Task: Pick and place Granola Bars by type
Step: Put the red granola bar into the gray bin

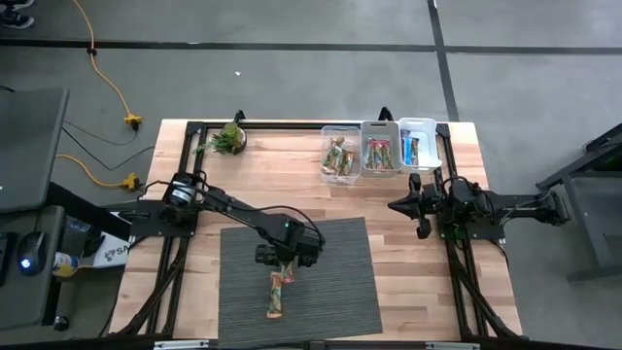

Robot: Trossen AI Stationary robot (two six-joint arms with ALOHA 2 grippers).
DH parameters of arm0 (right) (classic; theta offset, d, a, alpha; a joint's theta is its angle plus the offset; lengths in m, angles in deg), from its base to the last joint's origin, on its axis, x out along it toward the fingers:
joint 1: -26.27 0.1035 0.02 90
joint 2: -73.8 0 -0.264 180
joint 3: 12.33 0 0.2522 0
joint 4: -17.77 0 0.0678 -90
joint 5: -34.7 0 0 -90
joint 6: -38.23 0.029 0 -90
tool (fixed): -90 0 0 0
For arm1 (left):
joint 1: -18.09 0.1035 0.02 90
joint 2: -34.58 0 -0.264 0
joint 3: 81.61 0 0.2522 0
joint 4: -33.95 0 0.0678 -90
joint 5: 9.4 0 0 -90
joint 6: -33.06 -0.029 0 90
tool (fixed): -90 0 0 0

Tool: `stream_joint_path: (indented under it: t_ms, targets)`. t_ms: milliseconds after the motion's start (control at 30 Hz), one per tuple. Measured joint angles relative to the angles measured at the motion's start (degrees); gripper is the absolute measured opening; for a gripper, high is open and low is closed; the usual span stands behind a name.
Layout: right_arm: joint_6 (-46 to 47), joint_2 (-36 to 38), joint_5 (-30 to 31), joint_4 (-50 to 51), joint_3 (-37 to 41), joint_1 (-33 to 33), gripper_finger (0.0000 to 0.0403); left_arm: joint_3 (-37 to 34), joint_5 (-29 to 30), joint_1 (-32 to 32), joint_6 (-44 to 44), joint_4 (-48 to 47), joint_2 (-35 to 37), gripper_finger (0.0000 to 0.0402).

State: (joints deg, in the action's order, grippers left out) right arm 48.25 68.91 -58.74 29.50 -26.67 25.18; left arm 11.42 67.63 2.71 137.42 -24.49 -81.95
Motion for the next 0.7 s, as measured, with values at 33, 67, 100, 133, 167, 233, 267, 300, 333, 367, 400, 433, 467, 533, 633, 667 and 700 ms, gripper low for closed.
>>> stream_joint_path:
  t_ms: [33,67,100,133,167,233,267,300,333,367,400,433,467,533,633,667,700]
  targets:
    - [0.0,0.0,0.0,0.0,0.0,0.0,0.0000,0.0,0.0,0.0,0.0,0.0,0.0,0.0312]
    - [0.0,0.0,0.0,-0.1,0.0,0.0,0.0000,0.0,0.0,0.0,0.1,0.0,0.0,0.0312]
    - [0.0,0.0,0.0,-0.1,0.0,0.0,0.0000,0.0,0.1,0.0,0.2,-0.1,0.0,0.0311]
    - [0.0,0.0,0.0,-0.1,0.0,0.0,0.0000,0.0,0.2,0.0,0.2,-0.1,0.0,0.0311]
    - [0.0,0.0,0.0,-0.1,0.0,0.0,0.0000,0.0,0.2,0.0,0.3,-0.1,0.0,0.0310]
    - [0.0,0.0,0.0,-0.1,0.0,0.0,0.0000,0.0,0.3,0.0,0.2,-0.3,-0.1,0.0302]
    - [0.0,0.0,0.0,-0.2,0.0,0.0,0.0000,-0.1,0.3,0.0,0.2,-0.2,-0.1,0.0295]
    - [0.0,0.0,0.0,-0.2,0.0,0.0,0.0000,-0.1,0.3,0.0,0.2,-0.3,-0.1,0.0287]
    - [0.0,0.0,0.0,-0.2,0.0,0.0,0.0000,-0.1,0.3,0.0,0.3,-0.3,-0.1,0.0278]
    - [0.0,0.0,0.0,-0.2,0.0,0.0,0.0000,-0.1,0.3,0.0,0.3,-0.4,-0.1,0.0268]
    - [0.0,0.0,0.0,-0.2,0.0,0.0,0.0000,-0.1,0.3,0.0,0.3,-0.5,-0.1,0.0258]
    - [0.0,0.0,0.0,-0.2,0.0,0.0,0.0000,-0.1,0.3,0.0,0.3,-0.5,-0.1,0.0249]
    - [0.0,0.0,0.0,-0.2,0.0,0.0,0.0000,-0.1,0.3,0.0,0.3,-0.6,-0.1,0.0240]
    - [0.0,0.0,0.0,-0.2,0.0,0.0,0.0000,-0.1,0.3,0.0,0.4,-0.5,-0.1,0.0225]
    - [0.0,0.0,0.0,-0.3,0.0,0.0,0.0000,-0.1,0.3,0.0,0.4,-0.5,-0.1,0.0209]
    - [0.0,0.0,0.0,-0.3,0.0,0.0,0.0000,-0.1,0.3,0.0,0.4,-0.6,-0.1,0.0205]
    - [0.0,0.0,0.0,-0.3,0.0,0.0,0.0000,-0.1,0.3,0.0,0.4,-0.5,-0.1,0.0201]
